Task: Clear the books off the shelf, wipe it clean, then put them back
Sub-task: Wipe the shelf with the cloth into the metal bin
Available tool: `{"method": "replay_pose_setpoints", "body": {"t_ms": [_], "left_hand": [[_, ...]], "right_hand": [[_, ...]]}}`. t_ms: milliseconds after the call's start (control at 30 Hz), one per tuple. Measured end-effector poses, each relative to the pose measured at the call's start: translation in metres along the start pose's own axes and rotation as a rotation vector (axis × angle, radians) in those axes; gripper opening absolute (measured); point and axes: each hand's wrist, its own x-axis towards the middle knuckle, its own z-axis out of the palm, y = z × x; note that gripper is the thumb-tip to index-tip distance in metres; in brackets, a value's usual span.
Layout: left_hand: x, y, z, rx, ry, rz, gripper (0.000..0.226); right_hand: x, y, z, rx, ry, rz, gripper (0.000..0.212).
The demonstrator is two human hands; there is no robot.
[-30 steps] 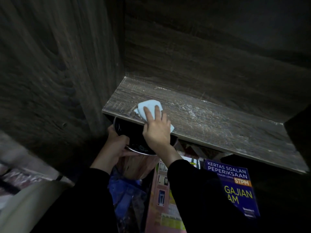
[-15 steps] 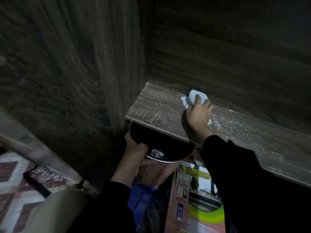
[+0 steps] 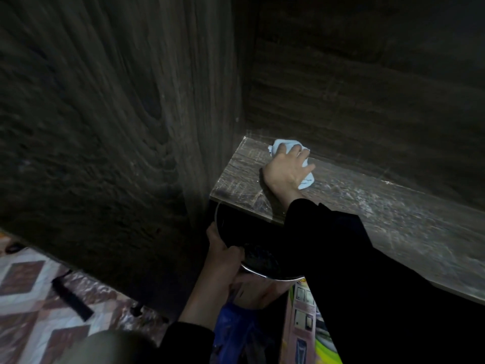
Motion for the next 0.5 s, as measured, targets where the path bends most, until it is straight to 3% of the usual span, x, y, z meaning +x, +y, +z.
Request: {"method": "replay_pose_setpoints", "body": {"t_ms": [500], "left_hand": [[0.004,-0.005,-0.004,0.044,-0.004,0.002,0.075]], "right_hand": [[0.022,-0.052,-0.018,-0.102,-0.138,-0.321,0.041]]}}
